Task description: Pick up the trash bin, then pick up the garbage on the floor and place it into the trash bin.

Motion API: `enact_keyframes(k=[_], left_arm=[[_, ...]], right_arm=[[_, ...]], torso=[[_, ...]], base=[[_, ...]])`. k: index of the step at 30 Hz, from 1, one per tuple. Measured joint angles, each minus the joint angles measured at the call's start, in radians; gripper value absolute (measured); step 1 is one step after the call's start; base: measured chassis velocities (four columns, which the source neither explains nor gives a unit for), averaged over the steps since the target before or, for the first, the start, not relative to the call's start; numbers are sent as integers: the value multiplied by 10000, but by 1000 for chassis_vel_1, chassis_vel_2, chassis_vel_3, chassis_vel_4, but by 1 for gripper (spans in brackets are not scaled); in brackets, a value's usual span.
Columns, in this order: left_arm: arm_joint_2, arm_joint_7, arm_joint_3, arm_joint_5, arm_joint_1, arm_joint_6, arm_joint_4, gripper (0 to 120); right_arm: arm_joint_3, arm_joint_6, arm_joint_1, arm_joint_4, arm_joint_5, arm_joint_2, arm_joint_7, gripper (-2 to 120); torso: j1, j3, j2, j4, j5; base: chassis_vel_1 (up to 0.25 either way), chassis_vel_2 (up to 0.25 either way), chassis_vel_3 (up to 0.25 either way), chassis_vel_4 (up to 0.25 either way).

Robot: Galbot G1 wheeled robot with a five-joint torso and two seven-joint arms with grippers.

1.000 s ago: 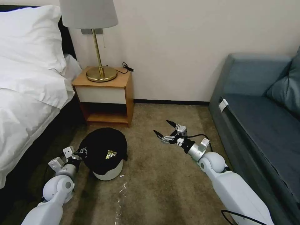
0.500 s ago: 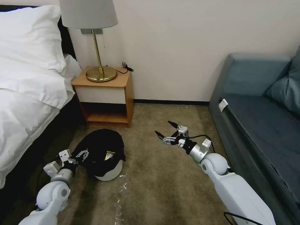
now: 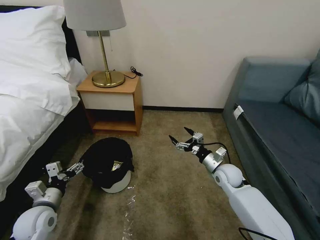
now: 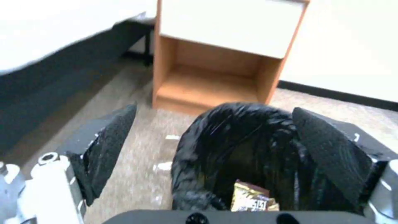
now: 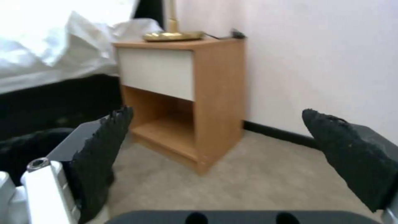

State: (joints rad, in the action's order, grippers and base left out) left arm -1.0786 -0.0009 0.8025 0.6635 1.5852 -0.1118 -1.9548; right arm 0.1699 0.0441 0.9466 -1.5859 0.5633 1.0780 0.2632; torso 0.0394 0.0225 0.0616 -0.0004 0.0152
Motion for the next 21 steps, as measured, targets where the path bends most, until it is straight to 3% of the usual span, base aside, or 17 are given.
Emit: enact_keyframes(k=[7, 14, 21], left_arm=[[-28, 1016, 362, -616, 533, 680, -377, 100], [-10, 1132, 455, -944, 847, 862, -690, 100], [64, 1130, 489, -993, 950, 955, -855, 100]], right_arm=[[313, -1160, 100, -270, 194, -258, -1410, 100], [492, -1942, 171, -523, 539, -331, -2511, 100], [644, -2216, 264, -676, 723, -363, -2880, 100]], torso=[[1, 0, 0, 0, 0], [2, 0, 0, 1, 0], [1, 0, 0, 0, 0]], base=[[0, 0, 0, 0], [0, 0, 0, 0], [0, 0, 0, 0]])
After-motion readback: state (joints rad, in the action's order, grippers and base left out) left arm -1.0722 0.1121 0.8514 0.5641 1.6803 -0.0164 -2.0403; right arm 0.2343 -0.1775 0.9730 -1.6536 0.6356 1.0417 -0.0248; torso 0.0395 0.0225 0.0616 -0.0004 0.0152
